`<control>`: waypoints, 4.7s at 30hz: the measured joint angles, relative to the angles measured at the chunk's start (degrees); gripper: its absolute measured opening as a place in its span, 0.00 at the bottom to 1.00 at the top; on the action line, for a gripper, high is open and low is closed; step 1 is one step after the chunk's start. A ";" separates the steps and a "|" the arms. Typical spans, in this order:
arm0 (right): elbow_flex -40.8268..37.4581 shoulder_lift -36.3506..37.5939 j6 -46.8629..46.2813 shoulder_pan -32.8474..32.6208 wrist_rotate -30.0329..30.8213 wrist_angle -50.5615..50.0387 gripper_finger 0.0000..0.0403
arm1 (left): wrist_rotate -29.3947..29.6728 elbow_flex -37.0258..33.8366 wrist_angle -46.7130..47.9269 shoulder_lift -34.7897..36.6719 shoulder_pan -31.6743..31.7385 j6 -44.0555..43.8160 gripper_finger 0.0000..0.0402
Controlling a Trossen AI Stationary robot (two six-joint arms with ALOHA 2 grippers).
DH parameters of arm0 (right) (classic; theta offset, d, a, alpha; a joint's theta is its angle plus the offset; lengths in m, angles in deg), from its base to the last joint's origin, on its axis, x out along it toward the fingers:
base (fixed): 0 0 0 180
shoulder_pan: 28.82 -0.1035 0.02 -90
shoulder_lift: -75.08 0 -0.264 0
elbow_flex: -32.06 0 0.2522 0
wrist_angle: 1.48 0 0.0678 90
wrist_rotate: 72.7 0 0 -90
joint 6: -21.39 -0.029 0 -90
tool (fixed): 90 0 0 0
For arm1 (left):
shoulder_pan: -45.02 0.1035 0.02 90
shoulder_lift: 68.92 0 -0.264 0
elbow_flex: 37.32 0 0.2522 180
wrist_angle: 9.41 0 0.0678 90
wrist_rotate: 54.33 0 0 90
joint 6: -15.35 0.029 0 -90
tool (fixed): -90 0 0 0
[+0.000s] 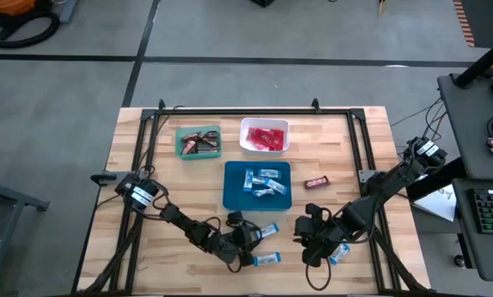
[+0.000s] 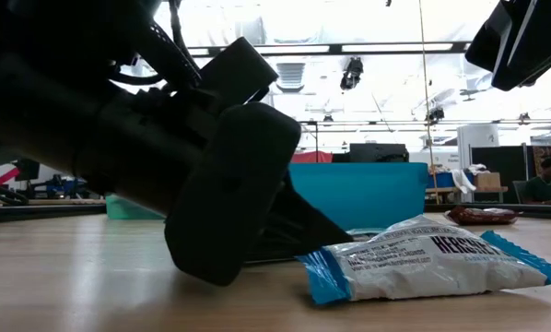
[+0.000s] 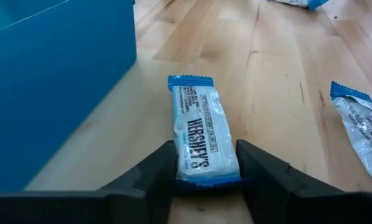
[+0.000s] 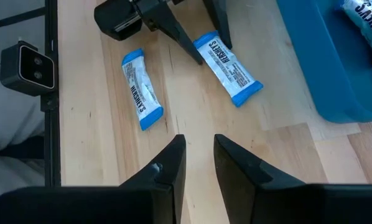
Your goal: Sort candy
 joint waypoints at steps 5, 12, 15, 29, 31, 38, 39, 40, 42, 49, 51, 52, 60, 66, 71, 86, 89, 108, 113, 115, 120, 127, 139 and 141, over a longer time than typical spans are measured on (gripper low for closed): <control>0.00 0.00 0.00 0.00 0.00 0.01 0.19 | -0.17 -0.02 0.08 0.02 -0.01 0.05 0.26; 0.00 0.00 0.00 0.00 -0.02 0.01 0.18 | 0.16 -0.08 -0.24 0.07 -0.43 0.07 0.23; 0.00 0.00 0.00 0.00 -0.02 0.01 0.19 | 0.15 -0.18 -1.40 0.04 -0.72 0.80 0.23; 0.00 0.00 -0.01 0.01 -0.06 0.34 0.17 | -0.05 -0.26 -2.43 2.84 -1.64 4.00 0.23; 0.00 0.00 -0.01 0.02 -0.07 0.58 0.18 | -0.18 -0.26 -2.39 3.87 -1.73 5.22 0.23; 0.00 0.00 -0.01 0.00 -0.11 1.32 0.19 | -1.47 -0.24 4.20 11.41 -1.90 9.54 0.23; 0.00 0.00 0.00 0.00 -0.11 1.35 0.19 | -1.47 -0.24 6.01 12.86 -1.88 10.56 0.23; 0.00 0.00 0.02 0.02 -0.09 1.41 0.19 | -1.45 -0.24 8.18 14.36 -1.88 11.66 0.23; 0.00 0.00 0.04 0.00 -0.09 1.44 0.18 | -1.45 -0.24 12.49 17.49 -1.76 13.91 0.23; 0.00 0.00 0.32 0.01 -0.09 1.91 0.17 | -1.34 -1.40 26.46 26.88 1.07 20.75 0.23; 0.00 0.00 0.35 0.01 -0.09 1.96 0.18 | -1.37 -2.52 28.24 29.07 2.64 21.81 0.23; 0.00 0.00 0.37 0.00 -0.07 2.15 0.18 | -1.41 -3.08 28.66 30.00 3.67 22.38 0.23; 0.00 0.00 0.46 0.01 -0.05 2.19 0.18 | -11.22 -7.28 30.19 32.13 14.06 23.99 0.23; 0.00 0.00 0.44 0.00 -0.02 2.39 0.18 | -12.26 -7.78 30.39 31.62 18.61 22.93 0.27; 0.00 0.00 -0.98 0.04 -0.02 2.35 0.20 | -12.39 -7.78 31.44 31.85 19.61 24.03 0.35; 2.76 2.18 -2.56 4.26 -0.58 -9.15 0.25 | -13.47 -7.76 35.09 35.52 19.58 24.66 0.48; 4.39 2.67 -2.56 4.28 -0.58 -11.62 0.24 | -13.47 -7.74 35.01 38.66 19.58 24.73 0.48; 14.53 3.37 -6.11 5.98 -8.19 -39.57 0.18 | -23.52 -7.76 36.42 57.28 14.55 29.86 0.48; 13.65 3.32 -2.43 9.72 -8.11 -48.73 0.18 | -23.45 -7.78 37.32 60.72 13.90 25.72 0.48; 12.72 3.32 1.18 11.57 -8.13 -49.75 0.18 | -23.12 -7.78 39.02 62.19 13.91 25.33 0.48; 9.55 3.32 12.61 15.15 -8.30 -49.72 0.22 | -18.32 -7.80 43.69 64.91 13.86 23.80 0.48; 3.81 3.53 26.31 19.59 -9.00 -43.17 0.37 | -15.71 -7.91 46.34 66.23 13.90 22.82 0.48; -8.72 3.65 39.17 33.54 -11.17 -29.77 0.53 | -14.41 -8.09 46.78 66.27 13.90 24.05 0.48; -10.18 3.65 40.62 35.93 -11.16 -28.70 0.53 | -14.39 -8.34 46.78 66.27 13.90 24.05 0.48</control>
